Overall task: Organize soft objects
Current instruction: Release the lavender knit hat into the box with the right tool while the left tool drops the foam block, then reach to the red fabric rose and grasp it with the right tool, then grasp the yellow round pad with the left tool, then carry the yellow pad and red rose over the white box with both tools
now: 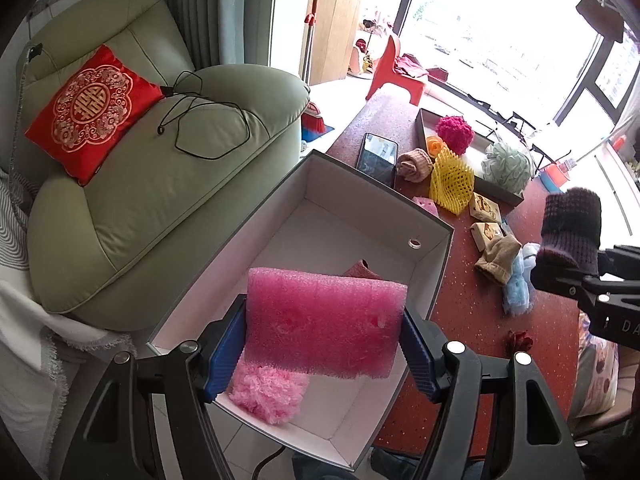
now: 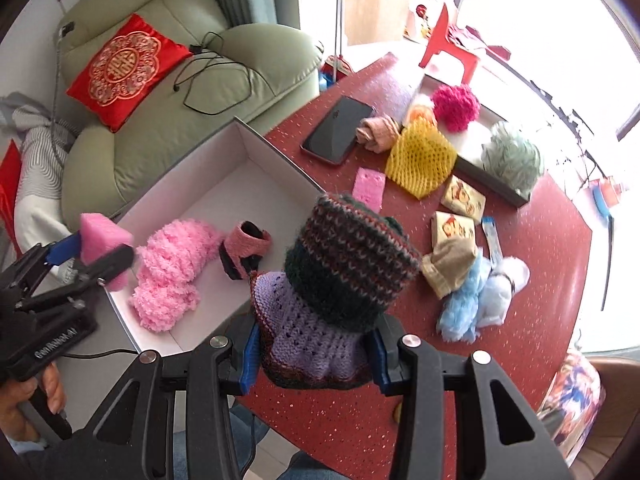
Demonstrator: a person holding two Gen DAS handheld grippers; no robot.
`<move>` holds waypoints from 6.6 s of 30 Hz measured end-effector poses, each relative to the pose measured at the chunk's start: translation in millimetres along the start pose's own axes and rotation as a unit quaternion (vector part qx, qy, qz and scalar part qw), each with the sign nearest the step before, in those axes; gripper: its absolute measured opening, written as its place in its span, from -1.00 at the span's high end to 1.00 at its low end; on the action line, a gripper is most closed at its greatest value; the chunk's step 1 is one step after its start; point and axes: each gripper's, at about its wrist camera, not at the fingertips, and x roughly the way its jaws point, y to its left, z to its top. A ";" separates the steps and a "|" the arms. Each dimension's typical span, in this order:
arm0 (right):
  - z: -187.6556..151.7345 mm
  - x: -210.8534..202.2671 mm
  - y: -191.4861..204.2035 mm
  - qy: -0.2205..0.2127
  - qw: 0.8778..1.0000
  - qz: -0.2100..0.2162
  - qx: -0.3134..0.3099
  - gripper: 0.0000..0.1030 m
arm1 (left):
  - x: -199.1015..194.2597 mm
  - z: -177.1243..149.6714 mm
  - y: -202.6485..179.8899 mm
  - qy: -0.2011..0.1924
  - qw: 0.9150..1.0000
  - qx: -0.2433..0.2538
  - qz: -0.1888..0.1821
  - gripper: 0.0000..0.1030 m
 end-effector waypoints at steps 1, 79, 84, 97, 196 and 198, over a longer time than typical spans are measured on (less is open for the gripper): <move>2.8 -1.9 3.4 -0.005 1.000 0.000 -0.007 0.09 | 1.5 -0.1 -3.0 0.001 1.000 0.006 0.000 -0.39; -265.4 30.4 -223.9 0.073 0.831 0.050 0.549 -1.00 | 86.1 -74.2 -264.7 0.287 0.890 0.350 -0.055 -0.99; -277.5 31.7 -232.7 0.078 0.832 0.040 0.548 -1.00 | 100.7 -78.0 -264.1 0.316 0.890 0.326 -0.048 -0.99; -283.6 80.8 -237.3 0.122 0.832 0.045 0.540 -1.00 | 117.6 -91.1 -231.4 0.330 0.901 0.280 -0.034 -0.99; -88.3 -4.8 -36.2 0.014 0.992 0.106 0.060 0.38 | -47.2 -38.9 -92.2 0.029 0.996 0.077 0.026 0.04; -83.5 -8.8 -14.3 0.009 0.993 0.103 0.059 0.38 | -57.2 -37.3 -72.6 0.022 0.997 0.070 0.024 0.04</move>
